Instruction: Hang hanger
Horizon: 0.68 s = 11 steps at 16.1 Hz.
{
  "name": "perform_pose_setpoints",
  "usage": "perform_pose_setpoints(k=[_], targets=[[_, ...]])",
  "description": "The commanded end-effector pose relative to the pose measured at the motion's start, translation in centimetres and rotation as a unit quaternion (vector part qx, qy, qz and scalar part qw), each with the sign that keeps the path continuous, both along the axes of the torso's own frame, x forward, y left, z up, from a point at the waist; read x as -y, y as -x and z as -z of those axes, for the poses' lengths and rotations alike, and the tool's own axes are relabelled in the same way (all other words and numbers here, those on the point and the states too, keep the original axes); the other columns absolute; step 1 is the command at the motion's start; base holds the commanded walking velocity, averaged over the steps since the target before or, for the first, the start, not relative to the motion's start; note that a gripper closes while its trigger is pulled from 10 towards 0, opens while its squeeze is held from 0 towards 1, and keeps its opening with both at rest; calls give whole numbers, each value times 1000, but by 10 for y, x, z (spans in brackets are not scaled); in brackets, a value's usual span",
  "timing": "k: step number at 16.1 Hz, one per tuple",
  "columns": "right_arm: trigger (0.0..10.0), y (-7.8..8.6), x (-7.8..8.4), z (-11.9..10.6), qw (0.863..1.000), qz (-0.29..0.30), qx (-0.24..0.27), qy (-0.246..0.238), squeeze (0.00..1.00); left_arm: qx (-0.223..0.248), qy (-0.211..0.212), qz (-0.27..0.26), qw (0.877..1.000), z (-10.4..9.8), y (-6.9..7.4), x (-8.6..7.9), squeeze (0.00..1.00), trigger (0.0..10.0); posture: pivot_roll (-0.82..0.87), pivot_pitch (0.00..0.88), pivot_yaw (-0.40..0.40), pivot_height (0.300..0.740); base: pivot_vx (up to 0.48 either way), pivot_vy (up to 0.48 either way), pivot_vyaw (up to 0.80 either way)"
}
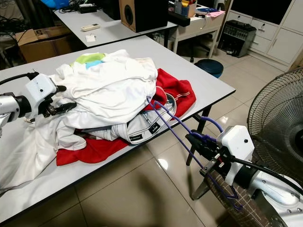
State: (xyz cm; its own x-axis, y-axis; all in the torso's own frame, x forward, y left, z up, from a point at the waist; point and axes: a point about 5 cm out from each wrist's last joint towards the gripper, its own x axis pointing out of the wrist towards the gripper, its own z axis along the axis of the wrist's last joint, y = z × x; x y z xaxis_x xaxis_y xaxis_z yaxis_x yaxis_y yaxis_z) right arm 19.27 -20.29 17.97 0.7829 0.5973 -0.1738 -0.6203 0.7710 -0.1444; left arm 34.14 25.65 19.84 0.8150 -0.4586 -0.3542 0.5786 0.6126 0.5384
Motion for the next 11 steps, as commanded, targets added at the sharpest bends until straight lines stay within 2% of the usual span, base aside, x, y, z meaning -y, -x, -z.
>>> perform_pose_setpoints(k=[1, 4, 7, 8, 9, 10, 11], targets=[[10000, -1, -2, -1, 1000, -9, 1, 2, 0, 18, 33, -10, 999, -4, -5, 1, 0, 10000, -46, 0, 34, 740, 0, 0, 0], [10000, 0, -2, -2, 1000, -9, 2, 2, 0, 9, 36, -8, 999, 0, -6, 2, 0, 10000, -50, 0, 37, 740, 0, 0, 0], [10000, 1, -1, -2, 1000, -8, 1, 4, 0, 11, 59, 0, 998, 3, -8, 5, 0, 10000, -52, 0, 38, 740, 0, 0, 0], [10000, 0, -1, -2, 1000, -8, 2, 4, 0, 12, 63, 6, 998, 3, -9, 6, 0, 9725, -51, 0, 38, 740, 0, 0, 0], [10000, 0, -1, -2, 1000, -9, 2, 5, 0, 10, 66, 13, 998, 3, -9, 8, 0, 5059, -50, 0, 38, 740, 0, 0, 0], [10000, -1, -1, -2, 1000, -10, 3, 5, 0, 8, 66, 14, 998, 3, -9, 8, 0, 4706, -50, 0, 37, 740, 0, 0, 0], [10000, -1, -1, -2, 1000, -11, 3, 5, 0, 8, 69, 16, 997, 3, -9, 9, 0, 2667, -50, 0, 38, 740, 0, 0, 0]])
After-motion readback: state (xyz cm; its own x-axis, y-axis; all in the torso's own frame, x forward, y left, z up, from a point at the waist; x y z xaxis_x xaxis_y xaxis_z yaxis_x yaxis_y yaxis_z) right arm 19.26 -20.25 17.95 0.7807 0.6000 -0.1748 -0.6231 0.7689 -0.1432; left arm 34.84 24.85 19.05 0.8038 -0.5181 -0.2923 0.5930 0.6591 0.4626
